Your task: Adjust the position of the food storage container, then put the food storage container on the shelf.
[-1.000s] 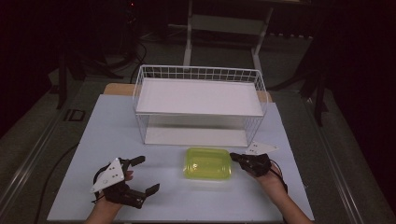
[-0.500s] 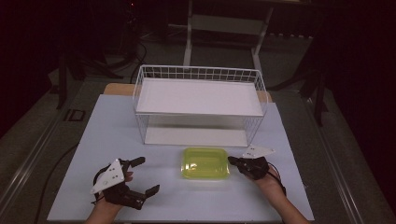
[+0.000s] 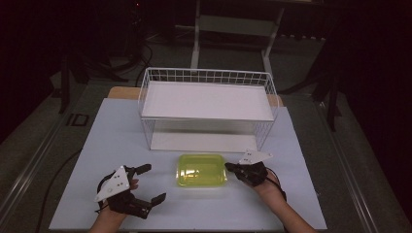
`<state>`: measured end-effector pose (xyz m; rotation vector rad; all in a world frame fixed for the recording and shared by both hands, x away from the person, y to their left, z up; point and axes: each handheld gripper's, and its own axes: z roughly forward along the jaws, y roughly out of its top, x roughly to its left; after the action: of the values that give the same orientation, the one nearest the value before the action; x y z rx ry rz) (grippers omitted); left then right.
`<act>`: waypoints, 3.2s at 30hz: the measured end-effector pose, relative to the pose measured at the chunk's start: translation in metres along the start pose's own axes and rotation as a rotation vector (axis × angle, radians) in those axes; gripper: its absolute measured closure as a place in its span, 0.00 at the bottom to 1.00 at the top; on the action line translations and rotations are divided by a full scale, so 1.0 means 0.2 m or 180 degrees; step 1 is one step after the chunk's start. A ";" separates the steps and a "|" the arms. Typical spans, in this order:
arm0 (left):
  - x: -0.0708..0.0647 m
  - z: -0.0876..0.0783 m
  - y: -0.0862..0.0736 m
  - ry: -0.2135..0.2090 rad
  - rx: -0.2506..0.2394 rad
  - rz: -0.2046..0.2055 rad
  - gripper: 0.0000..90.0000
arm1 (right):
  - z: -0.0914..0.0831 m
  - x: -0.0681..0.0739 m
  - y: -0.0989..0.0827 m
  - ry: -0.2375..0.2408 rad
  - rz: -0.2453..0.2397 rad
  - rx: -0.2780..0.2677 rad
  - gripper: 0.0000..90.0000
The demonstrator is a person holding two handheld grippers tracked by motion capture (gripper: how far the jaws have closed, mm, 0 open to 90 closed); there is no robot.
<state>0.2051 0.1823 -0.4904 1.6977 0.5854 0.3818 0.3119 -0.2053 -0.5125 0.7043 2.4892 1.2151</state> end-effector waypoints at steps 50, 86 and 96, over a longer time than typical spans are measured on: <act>0.16 0.31 0.12 -0.0180 0.0597 -0.0644 0.11 | -0.21 0.04 0.14 0.0022 0.0868 -0.0228 0.16; 0.27 0.48 -0.03 0.0132 0.1509 -0.2356 0.68 | 0.03 -0.07 0.05 0.0471 0.2808 0.0638 0.77; 0.26 0.50 -0.04 0.0153 0.1597 -0.2368 0.78 | 0.04 -0.05 0.07 0.0432 0.2817 0.0657 0.84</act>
<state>0.3014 0.1322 -0.5224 1.7876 1.3683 -0.2853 0.3277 -0.1982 -0.5063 1.9732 2.4769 1.2655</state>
